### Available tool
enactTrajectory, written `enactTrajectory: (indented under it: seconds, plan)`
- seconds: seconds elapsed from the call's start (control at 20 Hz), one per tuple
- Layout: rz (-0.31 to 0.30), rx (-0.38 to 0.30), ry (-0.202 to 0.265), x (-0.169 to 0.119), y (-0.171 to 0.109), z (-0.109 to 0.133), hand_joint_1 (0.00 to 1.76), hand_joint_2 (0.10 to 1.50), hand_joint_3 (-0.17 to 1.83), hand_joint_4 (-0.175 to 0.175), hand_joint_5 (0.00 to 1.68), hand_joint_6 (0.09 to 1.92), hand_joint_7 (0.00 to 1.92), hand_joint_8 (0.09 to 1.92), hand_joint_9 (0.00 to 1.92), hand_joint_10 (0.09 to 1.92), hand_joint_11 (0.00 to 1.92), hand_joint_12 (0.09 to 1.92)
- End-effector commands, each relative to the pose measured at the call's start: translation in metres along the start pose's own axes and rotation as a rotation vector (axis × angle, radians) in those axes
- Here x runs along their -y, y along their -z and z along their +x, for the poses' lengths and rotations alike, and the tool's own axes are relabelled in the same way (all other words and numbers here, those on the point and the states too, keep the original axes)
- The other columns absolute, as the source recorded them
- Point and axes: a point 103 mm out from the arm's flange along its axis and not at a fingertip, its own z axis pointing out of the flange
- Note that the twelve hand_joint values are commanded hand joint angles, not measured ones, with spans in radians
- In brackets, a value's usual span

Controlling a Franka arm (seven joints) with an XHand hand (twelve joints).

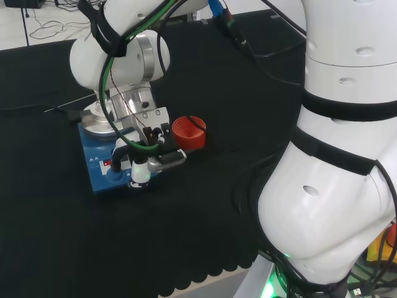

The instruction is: Turn on the heater.

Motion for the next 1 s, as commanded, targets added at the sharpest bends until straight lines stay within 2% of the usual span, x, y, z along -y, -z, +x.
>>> enactTrajectory:
  seconds: [0.05, 0.65, 1.0]
  plan:
    - [0.002, 0.001, -0.001, 0.0, 0.0, 0.0, 1.45, 0.64, 1.11, -0.055, 0.29, 0.37, 1.61, 1.61, 1.69, 1.58, 1.37, 1.42]
    - [0.039, 0.016, -0.028, -0.006, -0.001, 0.005, 1.45, 0.64, 1.11, -0.055, 0.3, 0.37, 1.61, 1.61, 1.69, 1.58, 1.37, 1.42]
    - [-0.004, 0.013, -0.017, 0.002, 0.016, 0.007, 1.45, 0.64, 1.12, -0.057, 0.32, 0.37, 1.61, 1.61, 1.69, 1.58, 1.37, 1.42]
